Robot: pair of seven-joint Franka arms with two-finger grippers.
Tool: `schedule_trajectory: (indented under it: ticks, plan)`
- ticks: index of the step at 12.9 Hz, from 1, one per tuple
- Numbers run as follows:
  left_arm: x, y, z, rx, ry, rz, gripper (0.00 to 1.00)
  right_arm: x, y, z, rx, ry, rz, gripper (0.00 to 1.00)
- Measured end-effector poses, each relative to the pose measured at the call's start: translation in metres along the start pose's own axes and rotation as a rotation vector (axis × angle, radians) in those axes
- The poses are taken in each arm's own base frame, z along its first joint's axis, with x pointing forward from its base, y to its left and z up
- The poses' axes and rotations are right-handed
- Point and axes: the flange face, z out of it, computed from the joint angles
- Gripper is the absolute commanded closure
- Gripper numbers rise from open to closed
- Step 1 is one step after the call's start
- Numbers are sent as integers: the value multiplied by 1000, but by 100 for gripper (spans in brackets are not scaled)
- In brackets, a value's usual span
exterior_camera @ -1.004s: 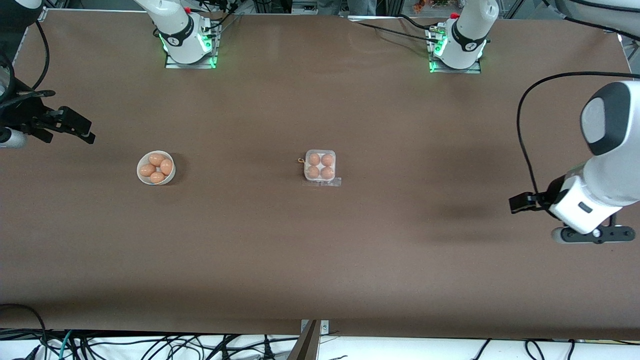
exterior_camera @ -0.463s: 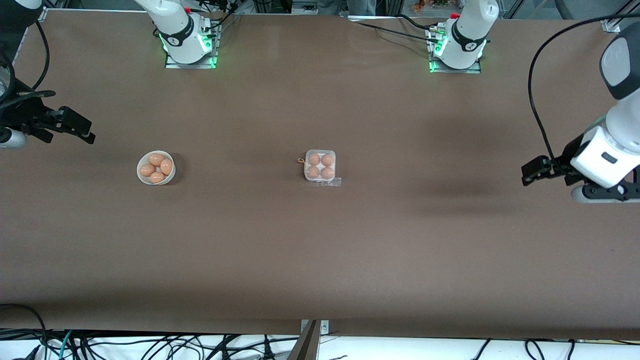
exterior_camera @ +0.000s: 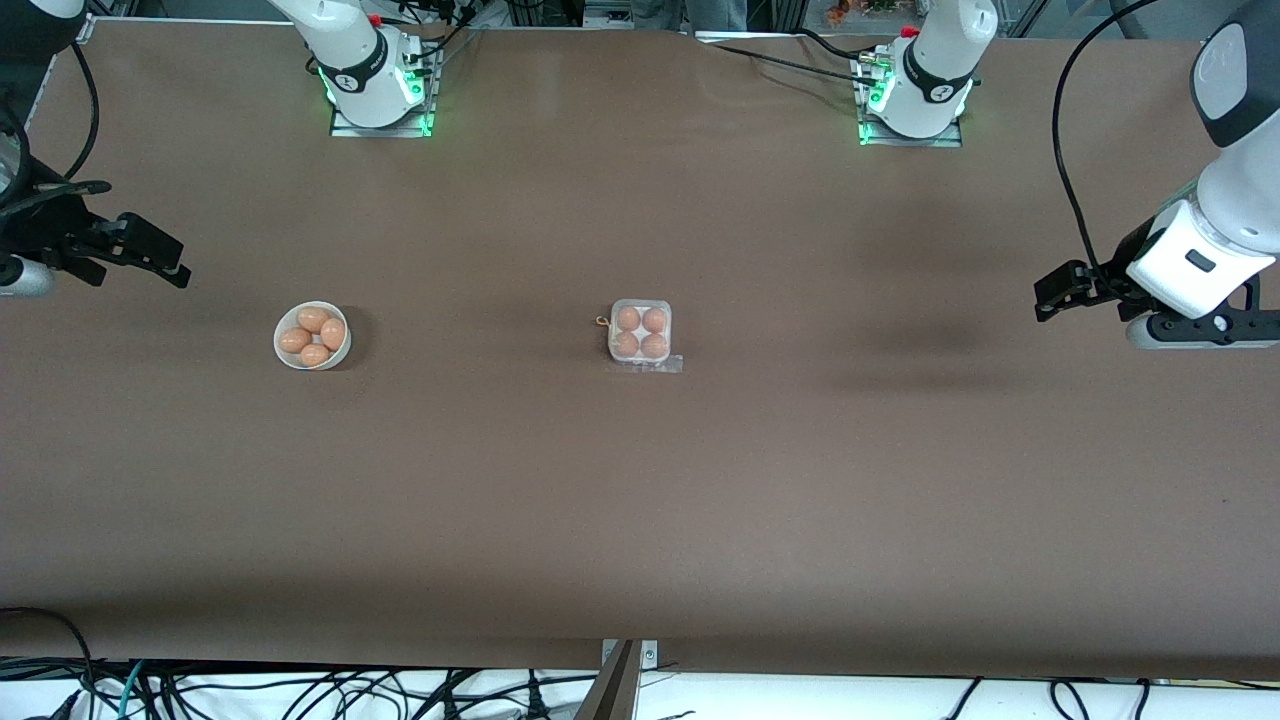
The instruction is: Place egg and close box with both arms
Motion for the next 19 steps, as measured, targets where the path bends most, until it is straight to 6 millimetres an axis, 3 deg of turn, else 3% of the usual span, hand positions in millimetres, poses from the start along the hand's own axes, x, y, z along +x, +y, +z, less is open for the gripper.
schedule_trajectory:
  ticks: [9, 11, 14, 19]
  plan:
    - [-32, -18, -15, 9, -131, -27, 0, 0, 0, 0, 0, 0, 0, 0]
    - [-33, -20, -15, 9, -136, -31, 0, 0, 0, 0, 0, 0, 0, 0]
    - [-33, -39, -14, 6, -139, -65, 0, 0, 0, 0, 0, 0, 0, 0]
    - [-35, -40, -13, 7, -159, -66, 0, 0, 0, 0, 0, -1, 0, 0]
